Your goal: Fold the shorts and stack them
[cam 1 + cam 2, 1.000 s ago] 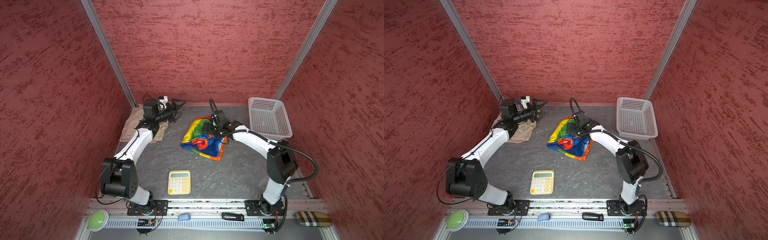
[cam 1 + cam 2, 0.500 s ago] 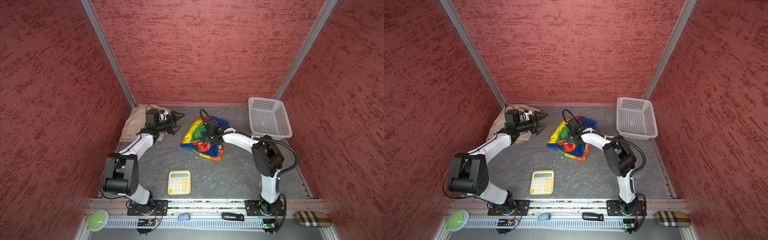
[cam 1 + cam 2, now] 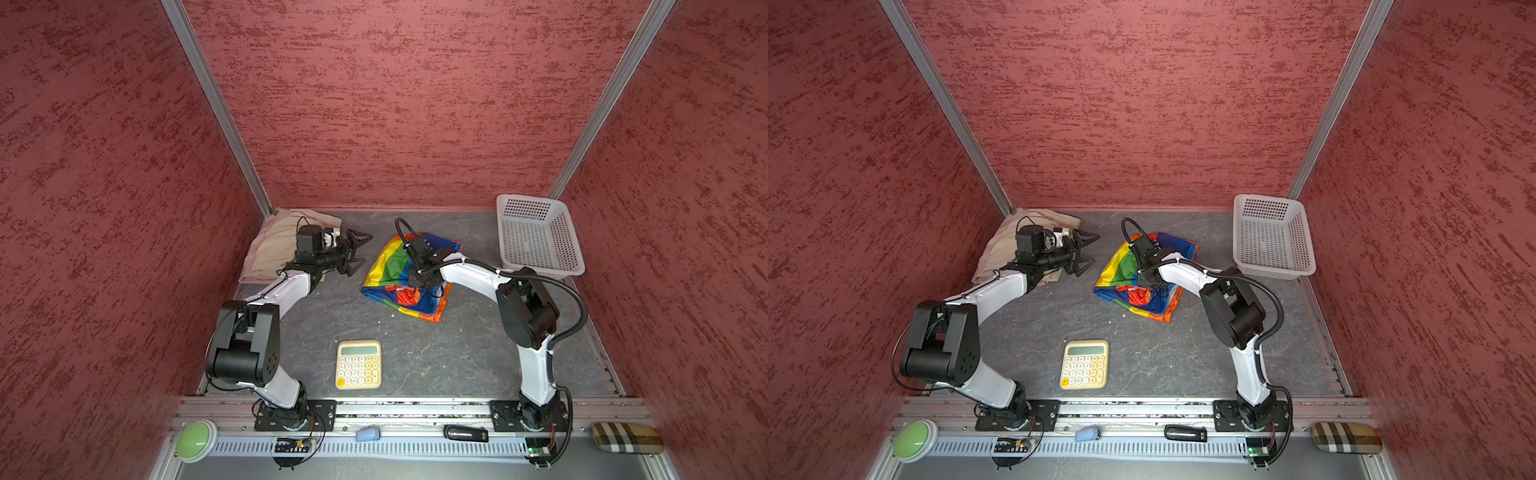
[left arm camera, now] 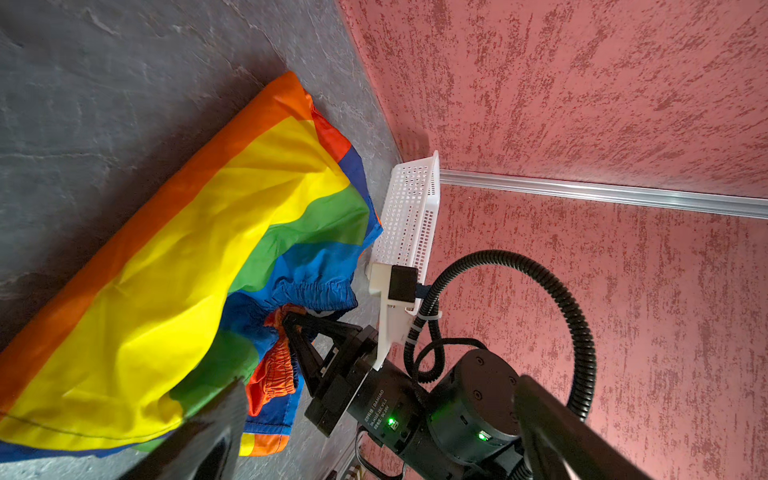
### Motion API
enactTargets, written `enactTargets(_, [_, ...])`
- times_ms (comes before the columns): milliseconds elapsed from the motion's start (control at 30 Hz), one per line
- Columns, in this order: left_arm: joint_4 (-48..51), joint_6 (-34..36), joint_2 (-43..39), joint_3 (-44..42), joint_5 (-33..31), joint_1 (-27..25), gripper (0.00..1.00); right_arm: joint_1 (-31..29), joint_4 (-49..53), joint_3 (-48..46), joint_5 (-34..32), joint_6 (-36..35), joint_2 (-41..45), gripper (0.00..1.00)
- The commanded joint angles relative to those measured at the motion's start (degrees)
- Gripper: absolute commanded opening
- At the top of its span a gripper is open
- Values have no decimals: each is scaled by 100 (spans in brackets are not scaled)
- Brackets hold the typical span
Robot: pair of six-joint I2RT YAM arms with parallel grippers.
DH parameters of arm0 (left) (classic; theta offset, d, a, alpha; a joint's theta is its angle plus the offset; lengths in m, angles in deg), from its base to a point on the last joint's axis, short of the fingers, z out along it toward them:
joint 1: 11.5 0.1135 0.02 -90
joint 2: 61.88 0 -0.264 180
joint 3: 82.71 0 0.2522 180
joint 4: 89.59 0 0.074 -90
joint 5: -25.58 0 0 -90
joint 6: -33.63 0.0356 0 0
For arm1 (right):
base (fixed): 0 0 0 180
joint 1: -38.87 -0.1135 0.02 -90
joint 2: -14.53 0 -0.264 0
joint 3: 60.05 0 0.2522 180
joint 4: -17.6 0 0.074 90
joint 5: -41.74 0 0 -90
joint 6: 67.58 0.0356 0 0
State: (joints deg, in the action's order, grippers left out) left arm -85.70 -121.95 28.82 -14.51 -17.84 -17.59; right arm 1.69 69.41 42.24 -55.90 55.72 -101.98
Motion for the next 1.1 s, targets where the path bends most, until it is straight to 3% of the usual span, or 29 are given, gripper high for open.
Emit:
enactTargets(0, [81,167,52,239,70,-56,99,23,335,416,-159,-242,684,0])
enactTargets(200, [248,308,54,288,52,-119,99,337,365,-43,6,-280,1581,0])
enactTargets(400, [126,301,433,334,18,-471,99,808,-411,-1643,260,-263,2207,0])
enactTargets(567, [-323,189,1194,585,-178,-1027,100,1253,-1310,-2816,599,-209,2036,0])
enactTargets(1067, [-1079,-152,2570,1350,-422,-2181,99,1811,-779,-2534,197,-764,2585,4])
